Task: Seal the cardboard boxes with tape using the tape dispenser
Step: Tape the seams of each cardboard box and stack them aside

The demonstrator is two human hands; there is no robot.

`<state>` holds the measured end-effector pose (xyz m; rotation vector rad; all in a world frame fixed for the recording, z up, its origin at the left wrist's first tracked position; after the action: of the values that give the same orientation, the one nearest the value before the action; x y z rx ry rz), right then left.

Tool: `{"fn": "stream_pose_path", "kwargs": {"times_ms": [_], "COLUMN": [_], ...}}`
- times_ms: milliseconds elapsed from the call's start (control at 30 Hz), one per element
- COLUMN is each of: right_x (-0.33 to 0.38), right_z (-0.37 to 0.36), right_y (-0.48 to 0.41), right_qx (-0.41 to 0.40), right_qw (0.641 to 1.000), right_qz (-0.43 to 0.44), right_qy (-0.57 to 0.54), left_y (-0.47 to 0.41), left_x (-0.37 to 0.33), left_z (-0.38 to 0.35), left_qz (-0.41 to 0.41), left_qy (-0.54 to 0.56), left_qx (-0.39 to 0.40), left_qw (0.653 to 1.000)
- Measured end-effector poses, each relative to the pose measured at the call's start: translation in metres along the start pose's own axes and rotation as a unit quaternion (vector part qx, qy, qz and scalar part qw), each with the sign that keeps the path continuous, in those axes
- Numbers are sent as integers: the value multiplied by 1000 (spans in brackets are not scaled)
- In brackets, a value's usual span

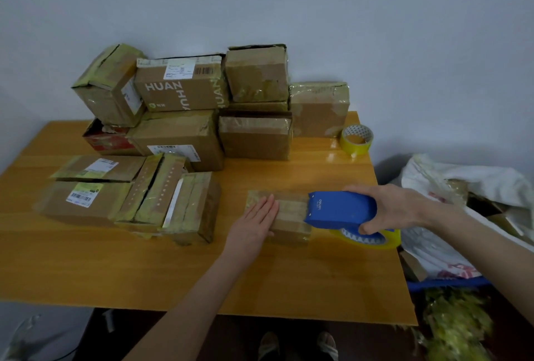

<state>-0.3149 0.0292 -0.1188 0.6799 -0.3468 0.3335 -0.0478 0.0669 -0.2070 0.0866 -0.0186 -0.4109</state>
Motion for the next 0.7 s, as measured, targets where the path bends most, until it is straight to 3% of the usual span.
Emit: {"fn": "stream_pose_path", "kwargs": {"times_ms": [200, 367, 700], "right_x": [4, 5, -4], "right_z": [-21, -28, -32], "right_y": [-14, -21, -13], "right_qx": [-43, -53, -46], "right_qw": [998, 995, 999], "right_qz": [7, 8, 1], "right_qy": [51, 81, 7], "left_y": [-2, -3, -8], "left_x": [19, -18, -22], "left_z": [9, 16, -3], "left_qz": [21, 4, -6], "left_qy": [23, 4, 33], "left_qx": [26, 25, 9], "left_qw": [999, 1000, 999]}}
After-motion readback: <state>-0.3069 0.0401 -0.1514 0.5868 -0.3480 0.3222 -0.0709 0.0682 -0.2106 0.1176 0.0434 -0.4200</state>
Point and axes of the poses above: each hand's wrist, its own y-axis away from the middle knuckle, its own z-axis out of the back of the hand, x = y × z, the point moved 4 cm from there along -y, towards the middle knuckle, and after that the axes turned 2 degrees about x, right-handed, at the moved point
